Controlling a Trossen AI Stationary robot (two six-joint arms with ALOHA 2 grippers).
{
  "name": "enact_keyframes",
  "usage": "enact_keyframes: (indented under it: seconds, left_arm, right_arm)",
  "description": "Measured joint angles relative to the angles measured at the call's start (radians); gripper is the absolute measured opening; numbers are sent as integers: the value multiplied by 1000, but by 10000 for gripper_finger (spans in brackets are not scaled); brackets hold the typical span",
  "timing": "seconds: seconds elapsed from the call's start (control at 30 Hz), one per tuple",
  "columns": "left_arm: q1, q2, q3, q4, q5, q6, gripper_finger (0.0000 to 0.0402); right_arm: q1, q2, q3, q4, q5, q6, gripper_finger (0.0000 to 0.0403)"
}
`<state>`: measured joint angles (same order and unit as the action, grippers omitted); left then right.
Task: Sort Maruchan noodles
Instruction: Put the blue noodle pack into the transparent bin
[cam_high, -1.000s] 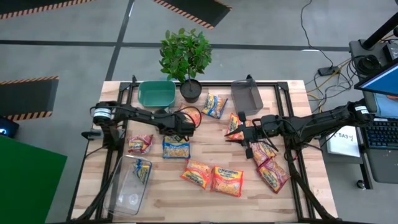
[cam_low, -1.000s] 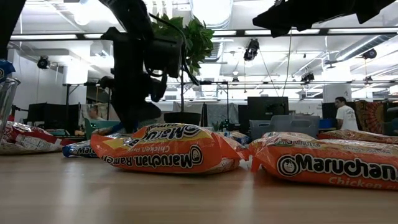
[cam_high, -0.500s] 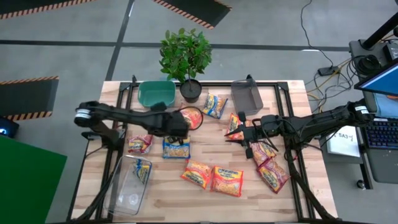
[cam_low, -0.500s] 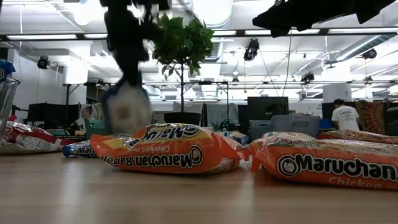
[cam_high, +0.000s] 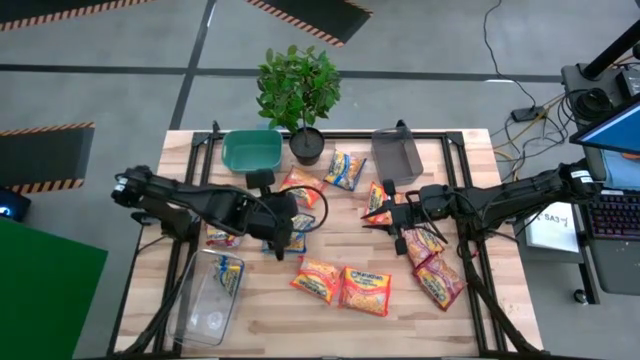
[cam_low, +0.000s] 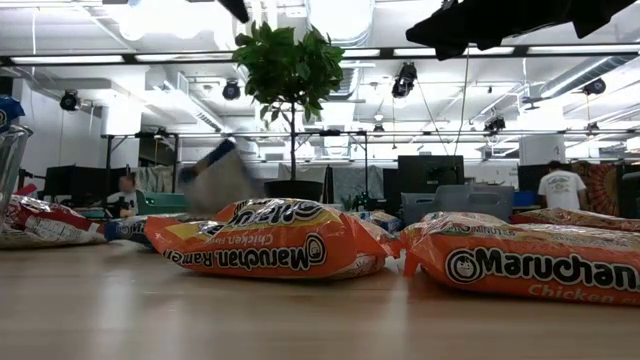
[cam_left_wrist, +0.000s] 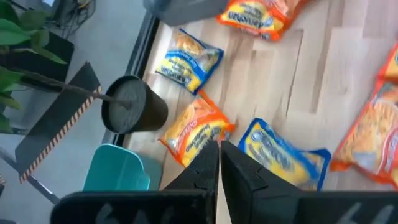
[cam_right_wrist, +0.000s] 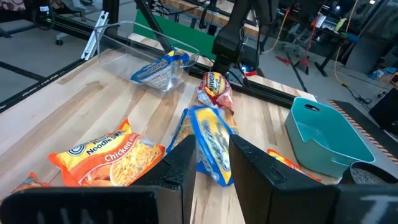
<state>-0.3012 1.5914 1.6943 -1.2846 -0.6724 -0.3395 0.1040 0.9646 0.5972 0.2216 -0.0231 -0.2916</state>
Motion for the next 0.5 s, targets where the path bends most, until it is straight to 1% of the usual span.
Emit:
enact_keyframes:
  seconds: [0.07,0.2,0.23,0.33,0.4,0.47,0.5]
  left_arm:
    - [-1,5,-4,11,7,-20,0]
    - [-1,18,-56,80,36,-56,0]
    - [-1,22,-70,91,62,-59,2]
    - [-1,36,-114,94,220,-70,22]
    - [-2,50,-134,100,316,-73,45]
    - [-2,66,-155,97,372,-74,74]
    - [-4,75,-163,97,382,-82,92]
  right_arm:
    - [0,0,0,0,0,0,87]
    - [0,0,0,1,0,0,83]
    - [0,0,0,1,0,0,81]
    - [0,0,0,0,0,-9,76]
    - [0,0,0,0,0,-11,74]
    - [0,0,0,1,0,-15,74]
    - [0,0,0,1,0,-15,74]
